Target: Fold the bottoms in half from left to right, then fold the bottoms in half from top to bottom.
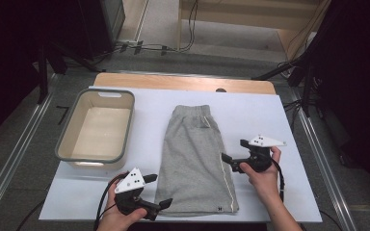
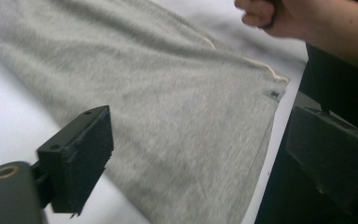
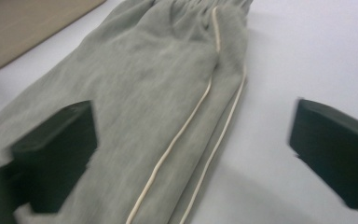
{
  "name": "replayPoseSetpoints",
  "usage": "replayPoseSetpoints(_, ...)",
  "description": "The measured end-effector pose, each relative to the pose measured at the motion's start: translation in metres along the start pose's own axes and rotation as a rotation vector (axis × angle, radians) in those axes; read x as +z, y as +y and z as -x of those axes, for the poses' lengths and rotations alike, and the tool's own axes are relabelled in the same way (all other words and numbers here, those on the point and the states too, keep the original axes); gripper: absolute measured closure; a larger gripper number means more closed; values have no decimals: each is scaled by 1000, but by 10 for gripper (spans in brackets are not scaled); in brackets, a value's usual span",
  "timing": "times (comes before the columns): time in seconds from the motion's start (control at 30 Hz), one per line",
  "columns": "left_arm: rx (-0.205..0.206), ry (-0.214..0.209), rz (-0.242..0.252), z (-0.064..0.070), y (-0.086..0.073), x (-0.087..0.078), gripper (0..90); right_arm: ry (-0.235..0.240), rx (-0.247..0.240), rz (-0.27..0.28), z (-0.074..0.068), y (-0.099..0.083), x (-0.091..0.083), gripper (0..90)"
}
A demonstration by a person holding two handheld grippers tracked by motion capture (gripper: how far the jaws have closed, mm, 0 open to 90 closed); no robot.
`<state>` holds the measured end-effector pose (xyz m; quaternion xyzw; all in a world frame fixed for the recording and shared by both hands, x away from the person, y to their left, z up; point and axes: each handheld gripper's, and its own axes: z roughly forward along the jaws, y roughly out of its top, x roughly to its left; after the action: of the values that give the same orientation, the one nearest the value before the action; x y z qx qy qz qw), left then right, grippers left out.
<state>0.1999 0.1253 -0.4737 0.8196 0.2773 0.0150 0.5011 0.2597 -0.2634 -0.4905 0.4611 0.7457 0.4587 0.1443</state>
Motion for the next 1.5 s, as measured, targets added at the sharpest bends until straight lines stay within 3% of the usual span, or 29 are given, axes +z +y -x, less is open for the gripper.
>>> replayPoseSetpoints(0.07,-1,-9,10,-2,6,1,22,11,-5,10,-3,-8,-9,0)
replayPoseSetpoints(0.23,10,-5,46,-7,25,4,2,-40,-49,14,-9,-25,-29,0)
replayPoseSetpoints(0.4,29,24,58,-15,47,12,0,-41,-64,18,-11,-36,-47,0)
replayPoseSetpoints(0.67,36,50,63,-38,74,33,0,-28,-41,17,-8,-53,-63,0)
replayPoseSetpoints(1.03,-2,76,97,-76,104,51,0,-50,-28,19,2,-66,-69,0)
replayPoseSetpoints(1.23,-12,106,65,-99,115,70,0,-47,-29,15,3,-66,-66,0)
replayPoseSetpoints(1.4,-57,114,51,-119,124,85,0,-49,-47,15,1,-63,-64,0)
replayPoseSetpoints(1.5,-66,150,40,-130,129,95,61,-51,-42,20,0,-62,-63,0)
